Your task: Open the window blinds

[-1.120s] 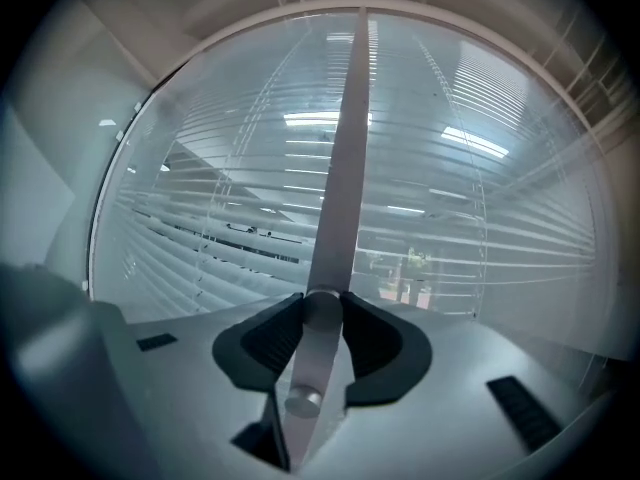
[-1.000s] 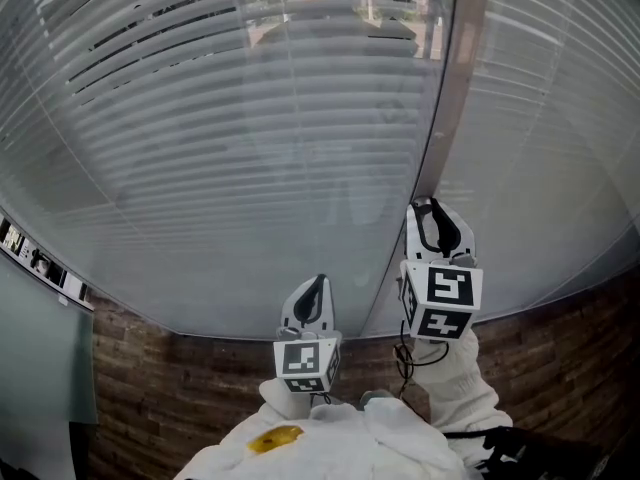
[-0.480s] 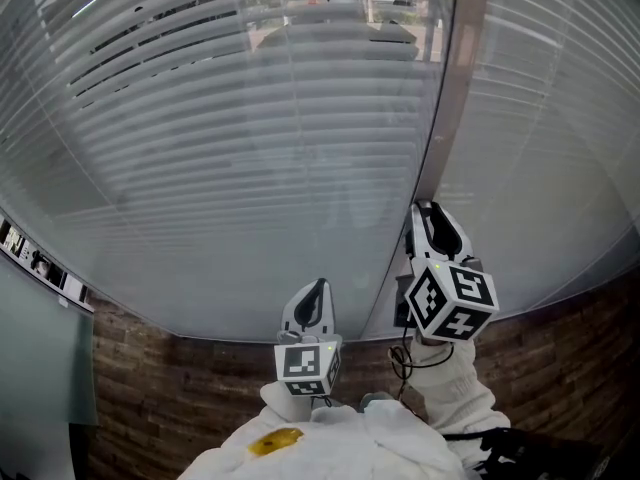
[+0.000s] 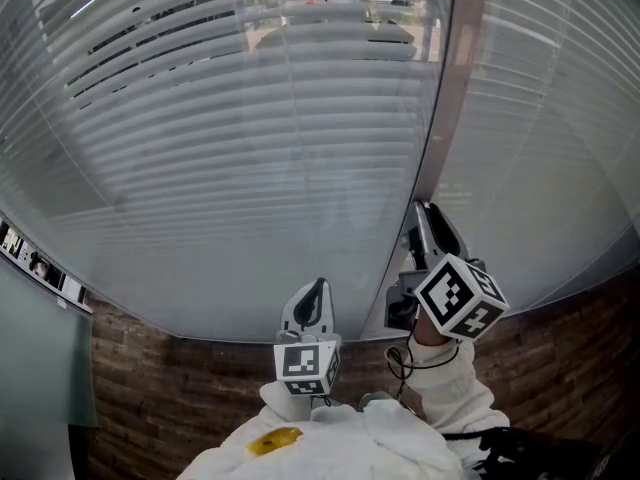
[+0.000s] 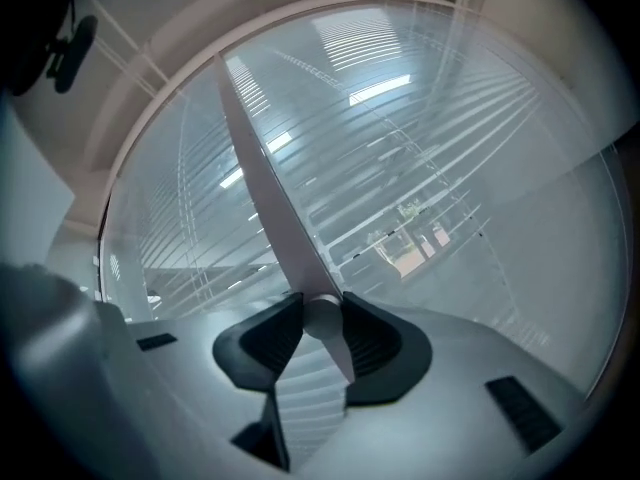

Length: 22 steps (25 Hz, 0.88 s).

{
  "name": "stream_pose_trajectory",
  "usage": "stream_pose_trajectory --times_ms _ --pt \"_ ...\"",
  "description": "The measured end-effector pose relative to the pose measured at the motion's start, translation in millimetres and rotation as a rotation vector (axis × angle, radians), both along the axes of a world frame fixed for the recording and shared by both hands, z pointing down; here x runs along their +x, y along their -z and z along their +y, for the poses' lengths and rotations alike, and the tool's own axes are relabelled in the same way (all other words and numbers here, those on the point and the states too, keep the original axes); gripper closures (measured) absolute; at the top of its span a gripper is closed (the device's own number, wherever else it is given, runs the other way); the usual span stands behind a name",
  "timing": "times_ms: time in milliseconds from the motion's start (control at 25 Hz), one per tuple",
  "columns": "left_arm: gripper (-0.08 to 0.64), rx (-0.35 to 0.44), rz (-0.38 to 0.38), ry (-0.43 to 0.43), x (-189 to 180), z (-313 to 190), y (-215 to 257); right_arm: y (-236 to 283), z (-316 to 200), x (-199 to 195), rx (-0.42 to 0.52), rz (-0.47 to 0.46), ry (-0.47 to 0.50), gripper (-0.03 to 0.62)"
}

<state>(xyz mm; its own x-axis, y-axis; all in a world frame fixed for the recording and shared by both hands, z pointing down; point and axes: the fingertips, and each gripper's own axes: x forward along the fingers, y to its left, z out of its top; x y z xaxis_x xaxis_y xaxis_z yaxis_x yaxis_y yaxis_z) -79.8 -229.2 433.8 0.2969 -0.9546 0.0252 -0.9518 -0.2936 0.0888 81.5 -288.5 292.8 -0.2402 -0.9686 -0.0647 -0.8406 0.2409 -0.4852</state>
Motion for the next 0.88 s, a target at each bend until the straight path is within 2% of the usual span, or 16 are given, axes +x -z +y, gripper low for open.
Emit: stream_pose_trajectory --times_ms 280,880 --pt "0.56 -0.001 -0.004 -0.002 -0.7 -0.5 0.3 0.1 0.2 1.3 -0.026 -0.198 0.033 0.459" --pt "0.56 -0.007 -0.006 -0.011 3.5 -1.7 -3.0 -5.2 -1.4 6.2 -0.092 -0.543 0.062 0.46"
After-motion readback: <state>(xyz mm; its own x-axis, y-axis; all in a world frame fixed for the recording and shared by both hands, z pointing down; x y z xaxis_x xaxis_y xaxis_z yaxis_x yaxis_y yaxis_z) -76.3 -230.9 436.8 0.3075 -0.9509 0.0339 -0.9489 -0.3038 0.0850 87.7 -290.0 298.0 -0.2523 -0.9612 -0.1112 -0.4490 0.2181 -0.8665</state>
